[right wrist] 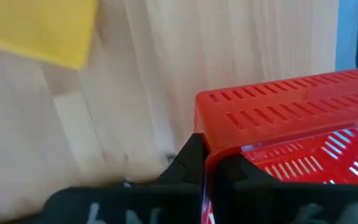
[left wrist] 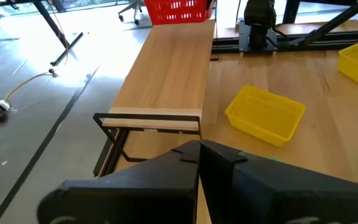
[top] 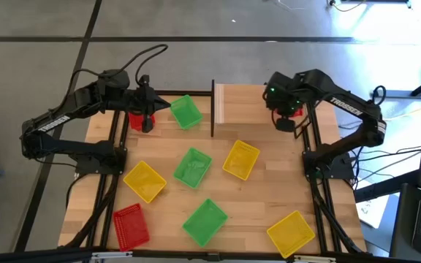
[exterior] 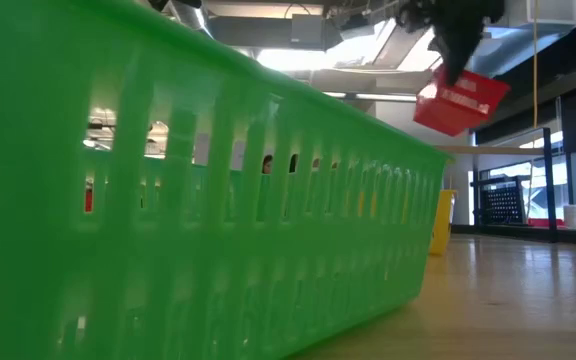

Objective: Stack baskets on shelf by color
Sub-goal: Put the right red bin on the shelf, then put the middle yellow bin on the shelf

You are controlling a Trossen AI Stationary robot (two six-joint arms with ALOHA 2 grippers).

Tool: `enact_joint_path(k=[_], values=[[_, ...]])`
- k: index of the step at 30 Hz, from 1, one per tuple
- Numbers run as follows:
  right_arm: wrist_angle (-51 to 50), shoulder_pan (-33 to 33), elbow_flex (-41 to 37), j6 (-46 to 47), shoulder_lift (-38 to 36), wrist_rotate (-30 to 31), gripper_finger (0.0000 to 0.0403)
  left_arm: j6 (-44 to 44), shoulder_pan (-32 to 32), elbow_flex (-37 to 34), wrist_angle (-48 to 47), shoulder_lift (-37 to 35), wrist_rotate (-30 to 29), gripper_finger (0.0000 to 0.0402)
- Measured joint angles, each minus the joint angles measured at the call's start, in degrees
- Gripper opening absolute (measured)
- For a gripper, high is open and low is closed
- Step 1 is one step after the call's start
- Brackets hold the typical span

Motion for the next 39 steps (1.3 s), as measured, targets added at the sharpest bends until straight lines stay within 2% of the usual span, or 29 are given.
enact_joint_path(k=[3, 8, 14, 17, 26, 33, 39], values=[[0.0, -0.9, -4.6, -1.3, -0.5, 3.2, 0.0, -0.5, 0.0, 0.0, 0.0, 0.0, 0.0, 0.0], [1.1, -2.2, -10.2, -2.1, -0.6, 3.6, 0.0, -1.0, 0.0, 0.0, 0.0, 0.0, 0.0, 0.0], [1.6, -2.6, -13.2, -3.7, -0.6, 4.5, 0.0, -2.2, 0.0, 0.0, 0.0, 0.0, 0.0, 0.0], [1.5, -2.5, -13.6, -6.5, -0.6, 4.5, 0.0002, -2.2, 0.0, 0.0, 0.0, 0.0, 0.0, 0.0], [1.7, -4.8, -13.6, -6.3, -0.6, 4.6, 0.0029, -2.0, 0.0, 0.0, 0.0, 0.0, 0.0, 0.0], [2.0, -5.0, -13.6, -6.7, -0.5, 4.7, 0.0063, -2.1, 0.0, 0.0, 0.0, 0.0, 0.0, 0.0], [0.6, -3.6, -8.8, -6.0, -0.6, 4.5, 0.0071, -2.4, 0.0, 0.0, 0.0, 0.0, 0.0, 0.0]])
